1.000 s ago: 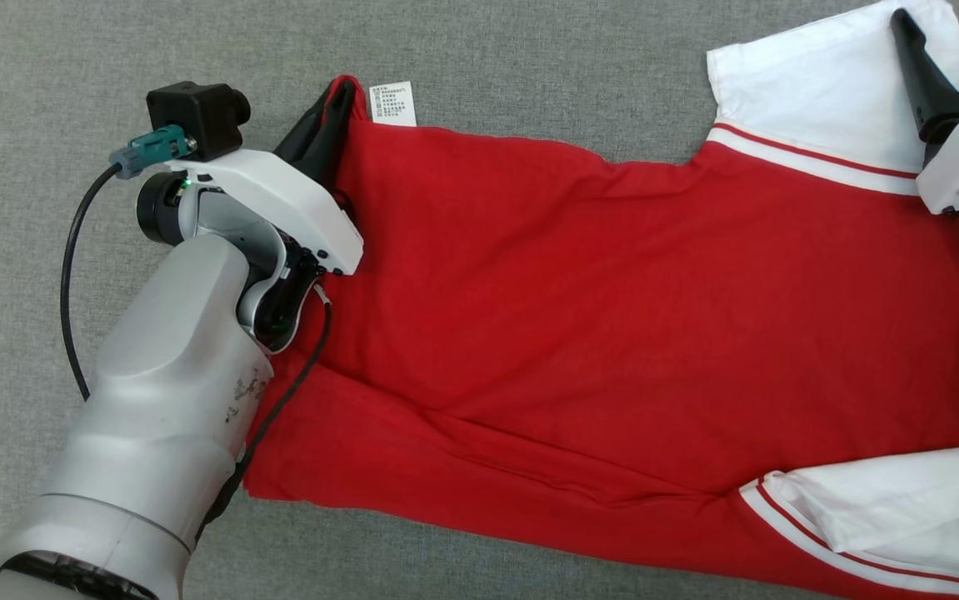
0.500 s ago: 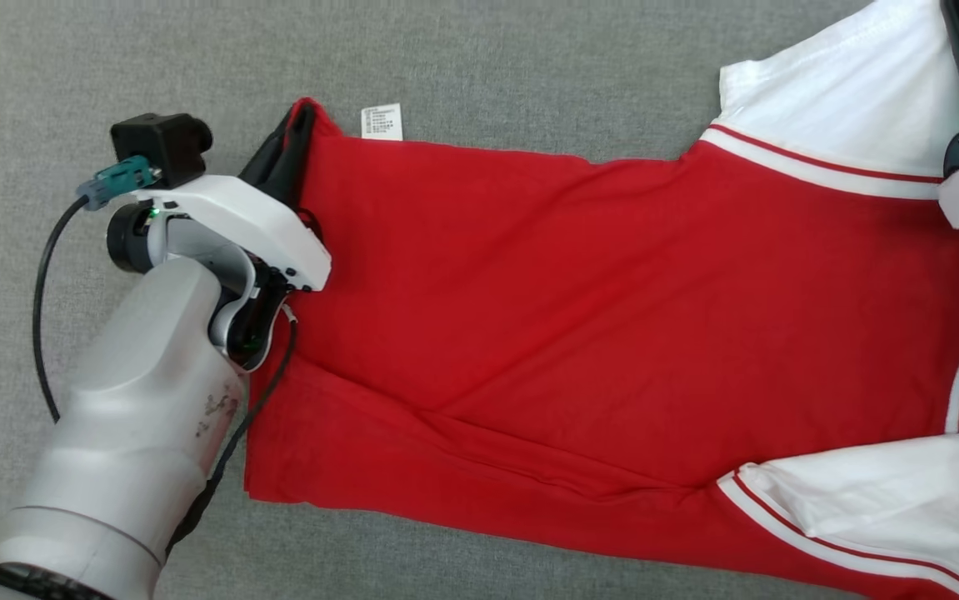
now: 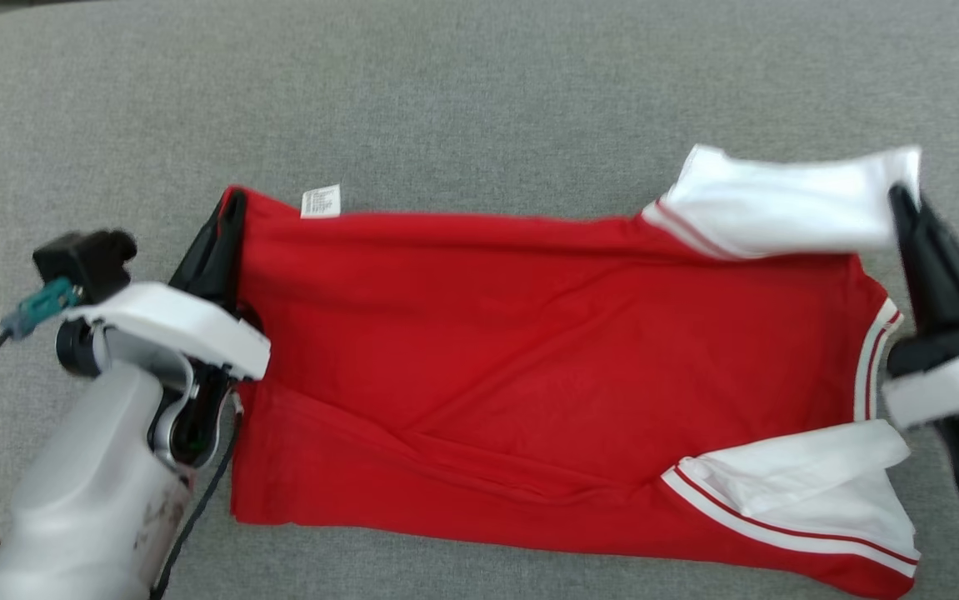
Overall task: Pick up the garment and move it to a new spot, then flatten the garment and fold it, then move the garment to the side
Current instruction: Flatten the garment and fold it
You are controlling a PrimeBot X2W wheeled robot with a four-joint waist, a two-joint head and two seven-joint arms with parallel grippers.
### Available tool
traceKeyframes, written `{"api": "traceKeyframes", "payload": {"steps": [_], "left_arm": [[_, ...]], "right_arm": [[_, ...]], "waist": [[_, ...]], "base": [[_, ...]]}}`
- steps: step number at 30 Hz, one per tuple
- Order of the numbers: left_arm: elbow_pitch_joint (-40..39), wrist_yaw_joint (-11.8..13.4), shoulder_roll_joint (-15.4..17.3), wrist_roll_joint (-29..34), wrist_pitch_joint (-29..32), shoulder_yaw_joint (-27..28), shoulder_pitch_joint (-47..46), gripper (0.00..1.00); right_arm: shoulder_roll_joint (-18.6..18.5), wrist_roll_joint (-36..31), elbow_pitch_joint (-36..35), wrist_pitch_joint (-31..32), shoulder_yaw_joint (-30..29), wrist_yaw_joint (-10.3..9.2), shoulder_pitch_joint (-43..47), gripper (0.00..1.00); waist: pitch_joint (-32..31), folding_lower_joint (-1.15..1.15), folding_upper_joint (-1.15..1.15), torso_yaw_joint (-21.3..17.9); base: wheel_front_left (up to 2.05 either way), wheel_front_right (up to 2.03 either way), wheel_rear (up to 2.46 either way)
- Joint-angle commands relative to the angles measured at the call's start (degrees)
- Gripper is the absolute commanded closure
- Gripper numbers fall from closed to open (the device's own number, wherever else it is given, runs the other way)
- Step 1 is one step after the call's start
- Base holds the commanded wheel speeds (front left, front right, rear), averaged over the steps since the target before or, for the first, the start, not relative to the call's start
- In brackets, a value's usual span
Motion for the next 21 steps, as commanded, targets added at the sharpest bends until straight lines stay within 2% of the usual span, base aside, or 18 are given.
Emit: {"api": "traceKeyframes", "payload": {"steps": [1,9,18,19,20,21], "left_arm": [[-2.9,0.9,1.0,-1.0,-0.3,1.2,3.5,1.00],[-13.5,3.9,3.8,-4.3,1.4,2.4,16.2,1.00],[-21.5,7.9,6.2,-7.3,4.7,2.5,26.2,1.00],[-21.7,8.5,6.5,-7.2,4.8,2.6,26.9,0.84],[-22.0,9.2,6.7,-6.7,4.3,2.7,27.3,0.06],[-22.5,9.8,6.8,-6.1,3.7,2.9,27.7,0.00]], "right_arm": [[1.4,0.2,-1.8,-0.6,-0.9,-0.03,4.3,1.00],[8.0,1.4,-4.9,-2.3,-3.2,-0.02,17.5,1.00],[10.8,2.3,-4.1,-3.4,-4.7,-0.03,26.3,1.00],[10.7,1.5,-4.0,-3.3,-4.6,-0.03,26.9,0.81],[10.9,0.9,-4.1,-3.3,-4.2,-0.03,27.4,0.38],[11.2,0.2,-4.4,-4.0,-4.4,-0.03,27.7,0.00]], "waist": [[-1.6,0.00,0.00,-0.7],[-3.7,0.00,0.00,-1.6],[-5.3,0.00,0.00,-1.9],[-5.5,0.00,0.00,-2.1],[-5.6,0.00,0.00,-2.2],[-5.8,0.00,0.00,-2.4]], "base": [[0.00,0.00,0.00],[0.00,0.00,0.00],[0.00,0.00,0.00],[0.00,0.00,0.00],[0.00,0.00,0.00],[0.00,0.00,0.00]]}}
